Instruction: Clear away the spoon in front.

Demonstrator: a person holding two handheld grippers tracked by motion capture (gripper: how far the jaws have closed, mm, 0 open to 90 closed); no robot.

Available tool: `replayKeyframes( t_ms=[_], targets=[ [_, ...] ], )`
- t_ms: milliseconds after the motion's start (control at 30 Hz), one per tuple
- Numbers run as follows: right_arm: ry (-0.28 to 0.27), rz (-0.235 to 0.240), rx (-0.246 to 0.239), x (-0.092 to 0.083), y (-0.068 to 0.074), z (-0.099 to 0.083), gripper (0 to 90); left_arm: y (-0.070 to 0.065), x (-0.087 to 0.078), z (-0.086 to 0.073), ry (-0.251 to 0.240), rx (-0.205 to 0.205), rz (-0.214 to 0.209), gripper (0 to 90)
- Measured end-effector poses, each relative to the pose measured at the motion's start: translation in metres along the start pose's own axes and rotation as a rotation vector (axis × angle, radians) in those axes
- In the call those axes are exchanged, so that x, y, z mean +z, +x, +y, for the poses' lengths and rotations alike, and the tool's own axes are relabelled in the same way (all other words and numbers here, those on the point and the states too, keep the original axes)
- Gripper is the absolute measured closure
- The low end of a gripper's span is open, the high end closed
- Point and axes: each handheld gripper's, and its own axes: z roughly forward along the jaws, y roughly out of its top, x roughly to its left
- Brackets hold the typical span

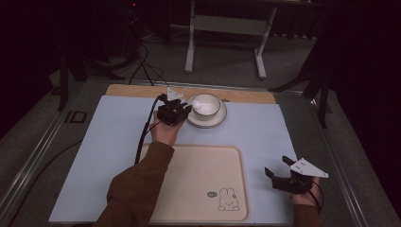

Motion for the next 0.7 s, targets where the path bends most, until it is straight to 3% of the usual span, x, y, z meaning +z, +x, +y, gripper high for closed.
replayKeyframes(
  t_ms=[700],
  targets=[
    [-0.003,-0.004,0.001,0.000,0.000,0.000,13.9,0.015,-0.038,-0.020,-0.016,-0.024,0.020,75.2]
  ],
)
